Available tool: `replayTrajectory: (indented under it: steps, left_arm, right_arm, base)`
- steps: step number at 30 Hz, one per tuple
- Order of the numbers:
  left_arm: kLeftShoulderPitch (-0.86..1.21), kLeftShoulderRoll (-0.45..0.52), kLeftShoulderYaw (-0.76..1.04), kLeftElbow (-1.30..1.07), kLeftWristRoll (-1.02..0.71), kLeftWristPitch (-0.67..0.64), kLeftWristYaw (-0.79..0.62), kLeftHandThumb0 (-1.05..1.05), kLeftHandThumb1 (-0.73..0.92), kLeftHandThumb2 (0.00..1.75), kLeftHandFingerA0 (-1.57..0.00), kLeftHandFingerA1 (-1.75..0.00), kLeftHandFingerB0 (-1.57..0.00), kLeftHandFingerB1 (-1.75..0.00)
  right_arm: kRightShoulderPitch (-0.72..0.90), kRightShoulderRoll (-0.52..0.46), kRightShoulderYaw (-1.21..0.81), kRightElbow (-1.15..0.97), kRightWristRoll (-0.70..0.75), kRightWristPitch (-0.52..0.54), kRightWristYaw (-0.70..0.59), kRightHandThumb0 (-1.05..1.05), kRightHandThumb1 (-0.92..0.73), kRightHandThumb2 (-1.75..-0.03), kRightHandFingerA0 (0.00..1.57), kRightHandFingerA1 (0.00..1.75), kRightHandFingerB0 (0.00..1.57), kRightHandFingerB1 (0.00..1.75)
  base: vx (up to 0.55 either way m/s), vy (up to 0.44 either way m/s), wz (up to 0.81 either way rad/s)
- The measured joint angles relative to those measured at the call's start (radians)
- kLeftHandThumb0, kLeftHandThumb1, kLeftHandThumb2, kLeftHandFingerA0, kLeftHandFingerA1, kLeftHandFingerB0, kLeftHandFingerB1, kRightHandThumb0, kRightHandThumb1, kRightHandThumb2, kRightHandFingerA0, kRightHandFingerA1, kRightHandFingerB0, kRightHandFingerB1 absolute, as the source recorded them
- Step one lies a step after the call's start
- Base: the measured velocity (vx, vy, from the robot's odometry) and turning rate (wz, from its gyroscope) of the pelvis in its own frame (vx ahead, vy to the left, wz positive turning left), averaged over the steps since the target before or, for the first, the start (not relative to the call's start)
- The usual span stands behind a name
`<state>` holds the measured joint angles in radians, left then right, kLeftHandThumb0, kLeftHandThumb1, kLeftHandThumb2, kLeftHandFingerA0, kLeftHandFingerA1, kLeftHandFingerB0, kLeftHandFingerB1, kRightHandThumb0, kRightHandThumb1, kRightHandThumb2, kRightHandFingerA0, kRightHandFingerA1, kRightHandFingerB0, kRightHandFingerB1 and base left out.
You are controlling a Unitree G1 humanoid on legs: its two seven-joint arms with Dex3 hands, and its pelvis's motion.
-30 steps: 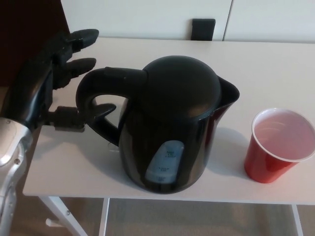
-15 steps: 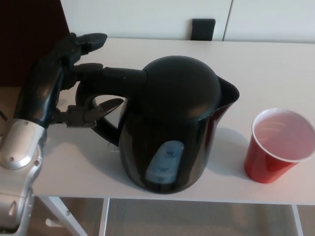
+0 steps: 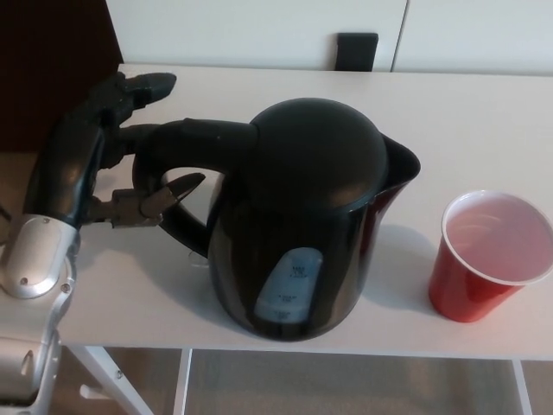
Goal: The robot walk towards a table in front and uses its left hand to pick up the pot from the base and pour water to the cup on the right hand side
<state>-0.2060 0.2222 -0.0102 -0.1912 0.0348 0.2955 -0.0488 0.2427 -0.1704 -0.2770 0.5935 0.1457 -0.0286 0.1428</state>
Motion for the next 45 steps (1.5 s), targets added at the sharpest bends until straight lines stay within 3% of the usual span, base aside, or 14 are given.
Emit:
replayTrajectory:
  steps: [9, 25, 27, 28, 31, 32, 33, 38, 39, 45]
  left_arm:
    - [-0.025, 0.003, 0.001, 0.064, 0.007, -0.005, 0.000, -0.42, 0.37, 0.64, -0.44, -0.52, -0.37, -0.46]
    - [-0.044, -0.022, -0.016, 0.090, 0.031, -0.017, 0.000, -0.45, 0.38, 0.65, -0.46, -0.50, -0.37, -0.44]
    - [-0.046, -0.026, -0.022, 0.089, 0.035, -0.018, 0.001, -0.42, 0.40, 0.64, -0.45, -0.48, -0.35, -0.43]
    - [-0.048, -0.028, -0.030, 0.089, 0.039, -0.018, 0.001, -0.33, 0.48, 0.54, -0.49, -0.43, -0.42, -0.38]
    - [-0.054, -0.032, -0.045, 0.087, 0.044, -0.019, 0.001, -0.33, 0.48, 0.54, -0.49, -0.43, -0.42, -0.38]
    - [-0.055, -0.033, -0.049, 0.087, 0.045, -0.019, 0.002, -0.17, 0.52, 0.55, -0.68, -0.97, -0.68, -0.89]
    - [-0.056, -0.033, -0.052, 0.087, 0.047, -0.019, 0.002, -0.16, 0.58, 0.50, -0.69, -1.61, -0.62, -1.45]
    - [-0.075, -0.033, -0.074, 0.087, 0.062, -0.019, 0.001, -0.16, 0.58, 0.50, -0.69, -1.61, -0.62, -1.45]
    - [-0.076, -0.033, -0.075, 0.087, 0.063, -0.019, 0.001, -0.11, 0.59, 0.54, -0.89, -1.75, -0.71, -1.75]
    - [-0.093, -0.020, -0.094, 0.058, 0.051, 0.014, -0.058, -0.03, 0.64, 0.54, -0.87, -1.75, -0.67, -1.75]
  right_arm:
    - [-0.039, -0.003, -0.021, 0.047, 0.024, 0.009, 0.032, -0.10, -0.43, -0.87, 0.29, 0.54, 0.20, 0.50]
    - [-0.064, -0.003, -0.033, 0.059, 0.041, 0.010, 0.047, -0.10, -0.43, -0.87, 0.38, 0.59, 0.20, 0.50]
    - [-0.066, -0.003, -0.032, 0.060, 0.040, 0.010, 0.047, -0.09, -0.43, -0.87, 0.34, 0.57, 0.20, 0.50]
    - [-0.069, -0.003, -0.032, 0.060, 0.040, 0.010, 0.047, -0.09, -0.43, -0.87, 0.35, 0.57, 0.20, 0.50]
    - [-0.077, -0.003, -0.032, 0.060, 0.041, 0.011, 0.046, -0.09, -0.43, -0.87, 0.35, 0.57, 0.20, 0.50]
    - [-0.080, -0.003, -0.032, 0.059, 0.041, 0.012, 0.046, -0.09, -0.44, -0.88, 0.37, 0.58, 0.20, 0.50]
    - [-0.082, -0.003, -0.032, 0.059, 0.041, 0.012, 0.046, -0.09, -0.44, -0.88, 0.37, 0.58, 0.20, 0.50]
    - [-0.092, -0.003, -0.032, 0.050, 0.041, 0.020, 0.044, -0.09, -0.44, -0.88, 0.37, 0.58, 0.20, 0.50]
    - [-0.093, -0.003, -0.032, 0.049, 0.041, 0.020, 0.044, -0.10, -0.43, -0.87, 0.38, 0.58, 0.22, 0.51]
    - [-0.102, -0.003, -0.031, 0.039, 0.040, 0.026, 0.038, -0.13, -0.43, -0.87, 0.37, 0.58, 0.22, 0.51]
  base:
    - [0.00, 0.000, 0.00]
    - [0.00, 0.000, 0.00]
    - [0.00, 0.000, 0.00]
    - [0.00, 0.000, 0.00]
    - [0.00, 0.000, 0.00]
    - [0.00, 0.000, 0.00]
    - [0.00, 0.000, 0.00]
    - [0.00, 0.000, 0.00]
    - [0.00, 0.000, 0.00]
    - [0.00, 0.000, 0.00]
